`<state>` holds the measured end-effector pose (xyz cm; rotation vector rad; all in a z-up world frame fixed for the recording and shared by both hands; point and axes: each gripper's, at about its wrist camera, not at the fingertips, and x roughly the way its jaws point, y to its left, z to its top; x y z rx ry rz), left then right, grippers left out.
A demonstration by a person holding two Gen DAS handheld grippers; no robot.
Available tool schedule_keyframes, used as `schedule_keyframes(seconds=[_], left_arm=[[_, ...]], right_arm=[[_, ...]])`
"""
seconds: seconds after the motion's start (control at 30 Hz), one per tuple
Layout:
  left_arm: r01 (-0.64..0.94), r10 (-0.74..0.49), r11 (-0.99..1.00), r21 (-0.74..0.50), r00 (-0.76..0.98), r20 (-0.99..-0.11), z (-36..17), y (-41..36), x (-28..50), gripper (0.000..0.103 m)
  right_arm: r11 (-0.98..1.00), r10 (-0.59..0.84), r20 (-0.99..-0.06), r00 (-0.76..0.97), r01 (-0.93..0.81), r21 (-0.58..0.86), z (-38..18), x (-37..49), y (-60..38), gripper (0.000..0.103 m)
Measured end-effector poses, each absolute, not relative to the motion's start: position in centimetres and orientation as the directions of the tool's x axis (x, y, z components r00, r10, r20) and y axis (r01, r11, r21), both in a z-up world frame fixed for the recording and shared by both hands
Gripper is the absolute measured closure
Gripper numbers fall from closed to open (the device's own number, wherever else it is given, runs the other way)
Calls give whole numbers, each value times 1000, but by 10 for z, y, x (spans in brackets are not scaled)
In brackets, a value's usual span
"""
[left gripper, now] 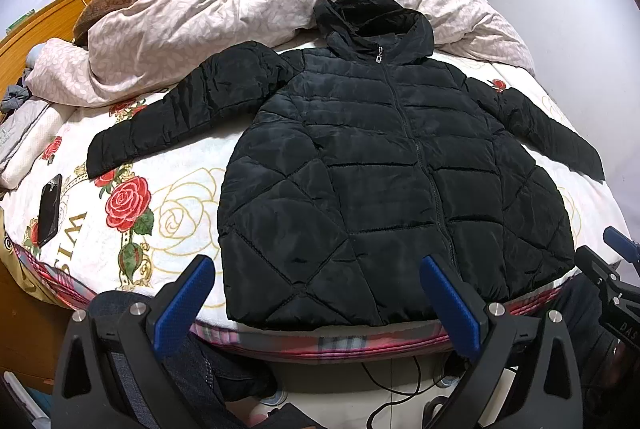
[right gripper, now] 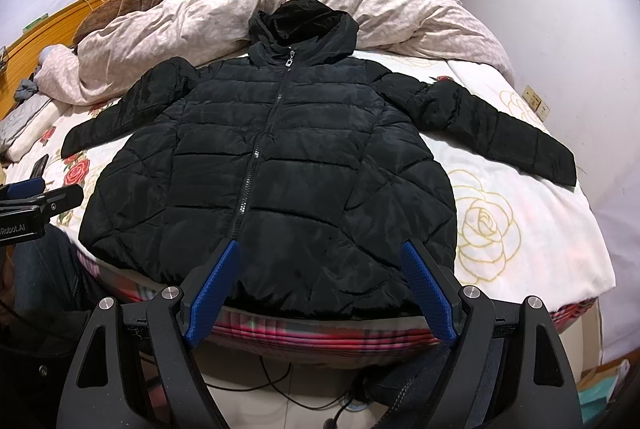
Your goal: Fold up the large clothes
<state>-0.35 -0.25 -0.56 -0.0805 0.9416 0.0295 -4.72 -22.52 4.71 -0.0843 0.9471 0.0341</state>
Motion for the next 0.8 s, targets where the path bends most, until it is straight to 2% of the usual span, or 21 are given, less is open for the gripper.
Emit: schedule_keyframes(seconds=[0.8], left_arm=[[-59,-10,997,-55,584,-812,-5,-6,-2,0]], right_arm=[[996,-8,-812,583,-66,-57,45,-47,-226,20]])
